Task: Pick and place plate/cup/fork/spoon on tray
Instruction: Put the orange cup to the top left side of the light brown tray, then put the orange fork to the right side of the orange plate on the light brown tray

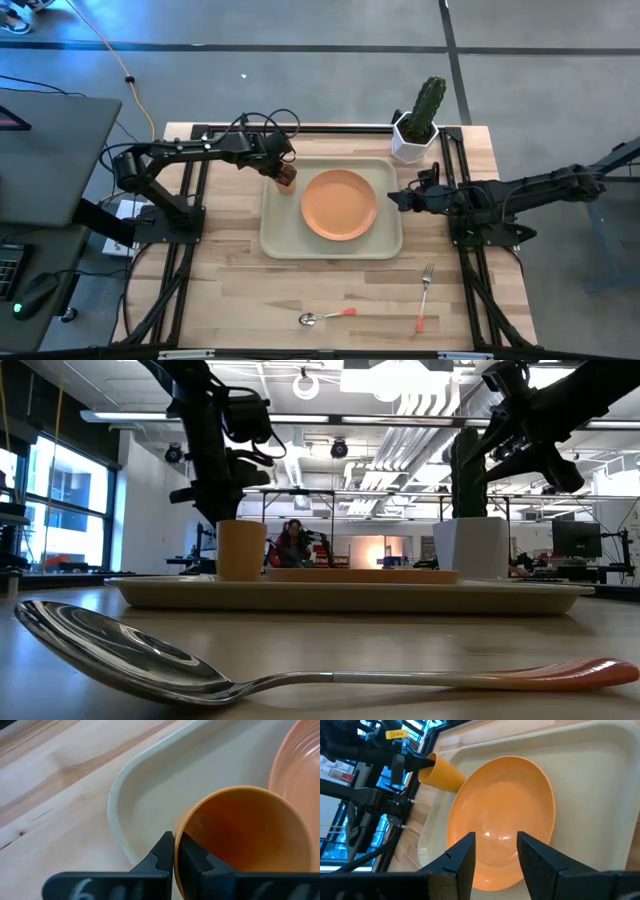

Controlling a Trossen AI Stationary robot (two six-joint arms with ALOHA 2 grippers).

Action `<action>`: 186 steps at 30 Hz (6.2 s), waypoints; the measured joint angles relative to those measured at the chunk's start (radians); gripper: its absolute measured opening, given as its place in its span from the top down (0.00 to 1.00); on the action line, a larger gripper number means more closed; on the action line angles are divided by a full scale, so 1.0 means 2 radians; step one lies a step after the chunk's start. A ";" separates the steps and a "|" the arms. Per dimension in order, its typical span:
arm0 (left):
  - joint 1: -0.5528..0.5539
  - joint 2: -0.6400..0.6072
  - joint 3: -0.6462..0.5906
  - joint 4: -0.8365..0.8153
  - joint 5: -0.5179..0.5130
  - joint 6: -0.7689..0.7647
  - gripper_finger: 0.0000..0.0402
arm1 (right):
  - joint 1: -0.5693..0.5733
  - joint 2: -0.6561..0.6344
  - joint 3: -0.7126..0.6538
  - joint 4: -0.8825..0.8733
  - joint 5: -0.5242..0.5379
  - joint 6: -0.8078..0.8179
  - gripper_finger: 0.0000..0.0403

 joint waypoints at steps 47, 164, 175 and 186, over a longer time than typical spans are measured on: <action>-0.137 -0.252 0.010 0.109 -0.065 0.128 0.71 | 0.148 0.283 0.221 -0.257 -0.014 0.223 0.80; -0.222 -0.172 -0.004 0.333 0.016 0.178 0.71 | 0.069 0.389 0.526 -0.424 0.050 0.027 1.00; -0.170 -0.124 -0.004 0.434 0.072 0.165 0.71 | 0.029 0.389 0.501 -0.370 0.016 -0.029 1.00; -0.162 -0.073 -0.004 0.513 0.074 0.174 0.71 | 0.008 0.389 0.501 -0.357 0.021 -0.079 1.00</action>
